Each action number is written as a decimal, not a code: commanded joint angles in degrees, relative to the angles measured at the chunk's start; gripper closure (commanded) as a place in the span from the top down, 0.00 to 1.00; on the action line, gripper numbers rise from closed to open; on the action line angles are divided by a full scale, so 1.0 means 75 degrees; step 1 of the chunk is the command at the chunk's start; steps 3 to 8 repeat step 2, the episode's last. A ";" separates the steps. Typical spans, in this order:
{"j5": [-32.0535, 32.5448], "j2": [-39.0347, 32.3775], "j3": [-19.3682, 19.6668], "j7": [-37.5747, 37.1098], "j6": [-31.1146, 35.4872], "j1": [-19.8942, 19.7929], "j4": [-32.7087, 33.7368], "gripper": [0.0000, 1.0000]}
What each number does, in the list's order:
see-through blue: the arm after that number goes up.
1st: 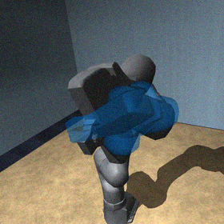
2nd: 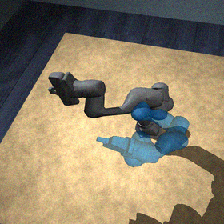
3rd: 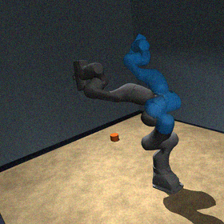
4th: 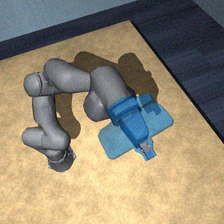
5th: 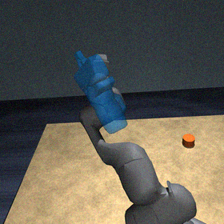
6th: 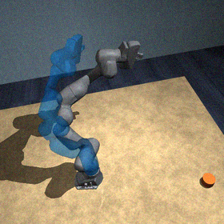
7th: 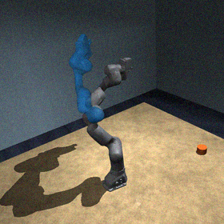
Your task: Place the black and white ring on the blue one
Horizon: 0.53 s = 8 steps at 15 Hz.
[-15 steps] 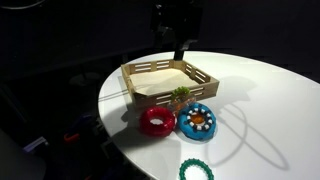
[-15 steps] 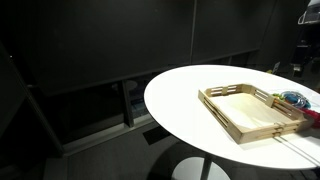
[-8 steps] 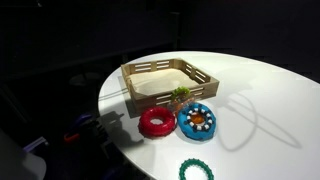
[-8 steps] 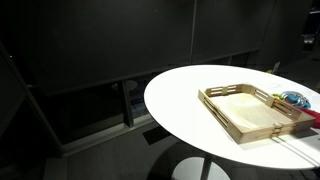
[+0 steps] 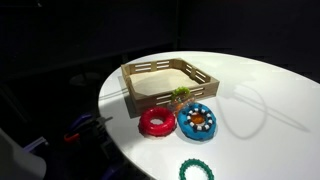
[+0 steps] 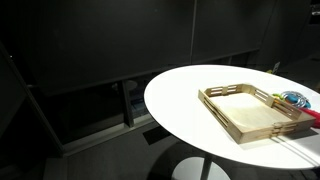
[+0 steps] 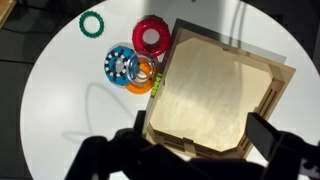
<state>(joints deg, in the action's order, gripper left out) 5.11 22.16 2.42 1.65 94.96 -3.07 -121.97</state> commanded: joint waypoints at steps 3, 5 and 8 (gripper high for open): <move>0.0005 -0.0003 0.0018 -0.0007 -0.0015 0.0027 0.0047 1.00; 0.0005 -0.0003 0.0018 -0.0007 -0.0015 0.0027 0.0047 1.00; 0.0005 -0.0003 0.0018 -0.0007 -0.0015 0.0027 0.0047 1.00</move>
